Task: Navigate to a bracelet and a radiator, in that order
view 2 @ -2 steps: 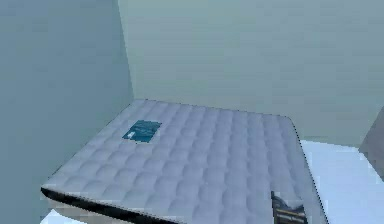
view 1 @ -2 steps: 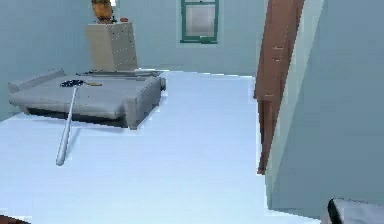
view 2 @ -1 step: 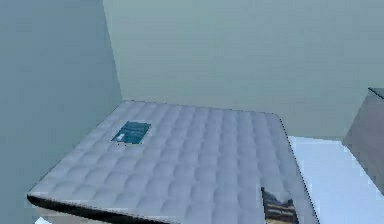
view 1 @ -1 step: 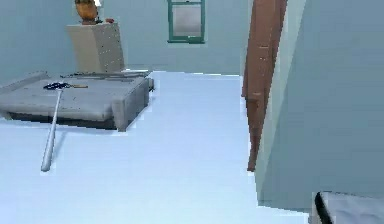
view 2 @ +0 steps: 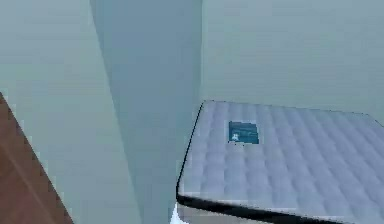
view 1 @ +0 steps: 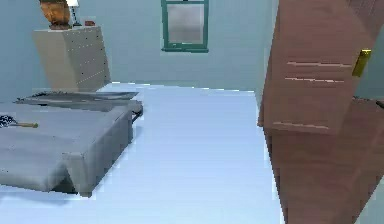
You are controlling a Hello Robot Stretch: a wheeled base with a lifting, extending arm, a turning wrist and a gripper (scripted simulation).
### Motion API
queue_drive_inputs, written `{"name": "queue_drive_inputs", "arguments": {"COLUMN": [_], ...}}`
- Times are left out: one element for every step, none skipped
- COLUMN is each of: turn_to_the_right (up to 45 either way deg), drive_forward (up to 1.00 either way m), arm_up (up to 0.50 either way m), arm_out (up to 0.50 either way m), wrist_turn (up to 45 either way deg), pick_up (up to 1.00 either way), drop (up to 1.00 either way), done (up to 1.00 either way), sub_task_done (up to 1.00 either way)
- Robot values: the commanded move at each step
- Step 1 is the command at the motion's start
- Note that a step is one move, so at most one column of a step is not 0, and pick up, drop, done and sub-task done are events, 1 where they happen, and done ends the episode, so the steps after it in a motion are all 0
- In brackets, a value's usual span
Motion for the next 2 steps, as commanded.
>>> {"name": "queue_drive_inputs", "arguments": {"turn_to_the_right": [0.0, 45.0], "drive_forward": [0.9, 0.0], "arm_up": [0.0, 0.0], "arm_out": [0.0, 0.0], "wrist_turn": [0.0, 0.0], "pick_up": [0.0, 0.0], "drop": [0.0, 0.0], "done": [0.0, 0.0], "sub_task_done": [0.0, 0.0]}}
